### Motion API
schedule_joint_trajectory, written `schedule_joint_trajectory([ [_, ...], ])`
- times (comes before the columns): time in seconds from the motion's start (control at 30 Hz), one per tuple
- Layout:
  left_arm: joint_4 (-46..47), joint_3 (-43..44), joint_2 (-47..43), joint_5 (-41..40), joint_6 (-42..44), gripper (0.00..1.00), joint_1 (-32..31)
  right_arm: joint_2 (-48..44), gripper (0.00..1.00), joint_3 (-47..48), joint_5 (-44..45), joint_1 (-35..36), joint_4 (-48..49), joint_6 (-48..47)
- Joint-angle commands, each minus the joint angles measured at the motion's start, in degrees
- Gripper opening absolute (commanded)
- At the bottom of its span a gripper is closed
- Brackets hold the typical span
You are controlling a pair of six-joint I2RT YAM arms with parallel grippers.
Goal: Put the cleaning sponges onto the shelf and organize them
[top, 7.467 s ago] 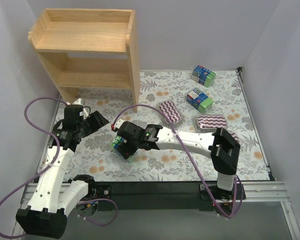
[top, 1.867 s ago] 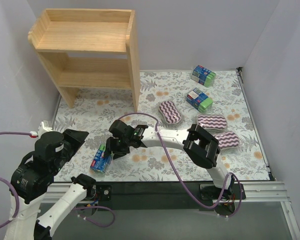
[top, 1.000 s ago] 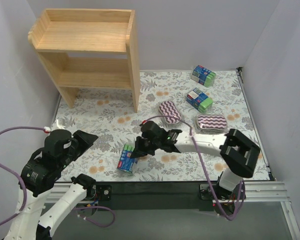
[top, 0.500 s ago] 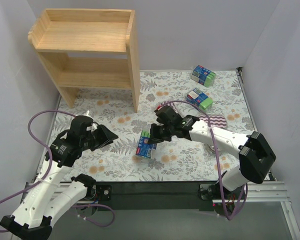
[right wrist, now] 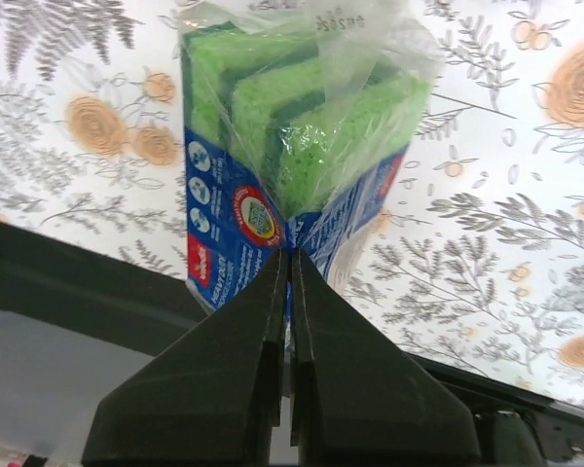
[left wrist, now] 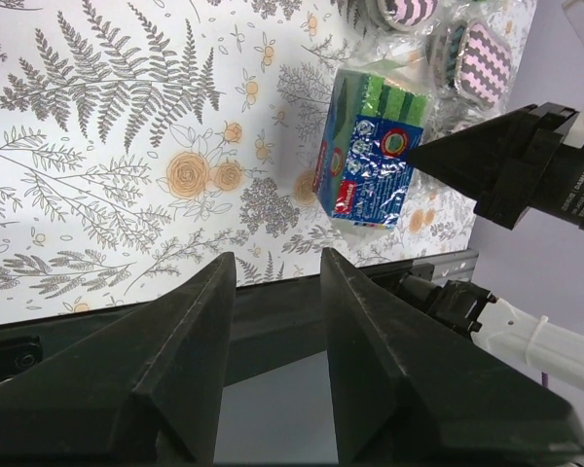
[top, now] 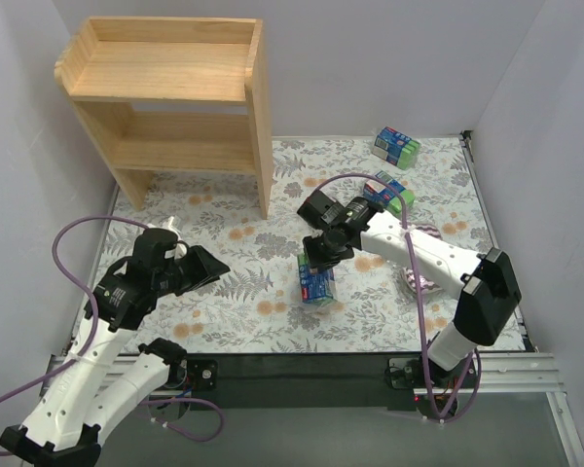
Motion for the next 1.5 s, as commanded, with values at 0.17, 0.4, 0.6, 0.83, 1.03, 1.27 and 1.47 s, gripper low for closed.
schedule_joint_trajectory([
  [0.17,0.4,-1.8,0.5,2.5,2.3,0.31,-0.1,11.2,0.01,6.9,8.9,0.7,-7.1,-2.7],
  [0.4,0.2,-1.9,0.3,2.2,2.4,0.31,-0.1,18.8,0.01,18.2,3.1,3.8,-4.7,-1.2],
  [0.6,0.4,-2.2,0.0,2.0,1.9,0.31,-0.1,16.4,0.42,17.7,-3.7,3.6,0.8,0.2],
  [0.83,3.8,-4.9,-0.1,4.2,0.7,0.31,-0.1,0.2,0.71,2.0,-0.5,-3.2,8.3,4.6],
  [1.03,6.6,-6.5,1.2,4.7,0.0,0.31,-0.1,-11.1,0.14,-15.6,-0.1,-9.7,16.6,6.2],
  [1.27,10.0,-9.3,2.7,5.5,-2.5,0.3,-0.1,-9.1,0.01,-25.7,-9.2,-11.5,28.3,4.9],
  [1.47,12.5,-11.7,2.4,5.6,-6.6,0.31,-0.1,-6.1,0.01,-26.2,-14.6,-10.8,37.5,6.8],
])
